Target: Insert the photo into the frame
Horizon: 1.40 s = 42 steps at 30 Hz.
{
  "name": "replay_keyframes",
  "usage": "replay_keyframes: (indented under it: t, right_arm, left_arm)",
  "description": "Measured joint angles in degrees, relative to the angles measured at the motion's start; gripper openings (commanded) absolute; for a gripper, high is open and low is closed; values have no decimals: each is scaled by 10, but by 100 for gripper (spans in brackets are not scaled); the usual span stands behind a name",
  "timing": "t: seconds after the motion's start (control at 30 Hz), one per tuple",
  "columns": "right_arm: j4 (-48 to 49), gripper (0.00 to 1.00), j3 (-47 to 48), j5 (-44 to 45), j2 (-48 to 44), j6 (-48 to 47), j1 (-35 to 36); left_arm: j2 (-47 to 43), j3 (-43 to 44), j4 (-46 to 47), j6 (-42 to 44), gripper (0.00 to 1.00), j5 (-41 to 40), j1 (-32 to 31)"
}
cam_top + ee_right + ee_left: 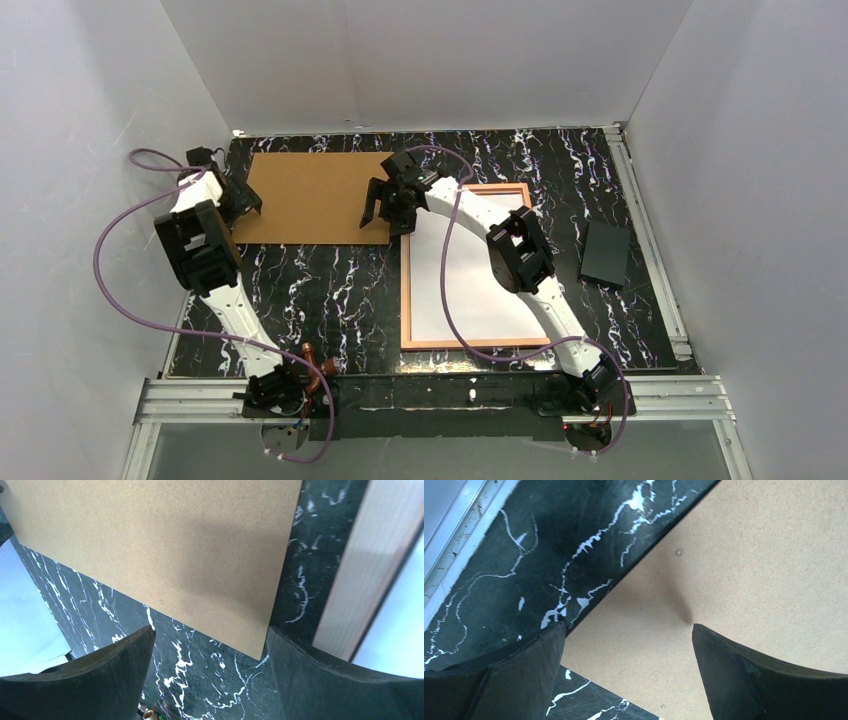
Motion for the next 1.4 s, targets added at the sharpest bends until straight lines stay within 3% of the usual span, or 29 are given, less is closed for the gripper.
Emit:
replay_keyframes:
  t: [0.6, 0.93, 1.17, 1.4]
  right_arm:
    - [-41, 90, -73, 26, -59, -49, -31]
    - [-93, 90, -112, 40, -162, -90, -31]
    - [-99, 90, -225, 49, -278, -94, -31]
    - [-56, 93, -374, 30, -369, -70, -13]
  left_arm:
    - [-96, -146, 7, 28, 96, -13, -67]
    - [-151, -212, 8, 12, 96, 18, -85]
    - [-200, -270, 5, -3, 96, 48, -116]
    - [-247, -313, -18, -16, 98, 116, -194]
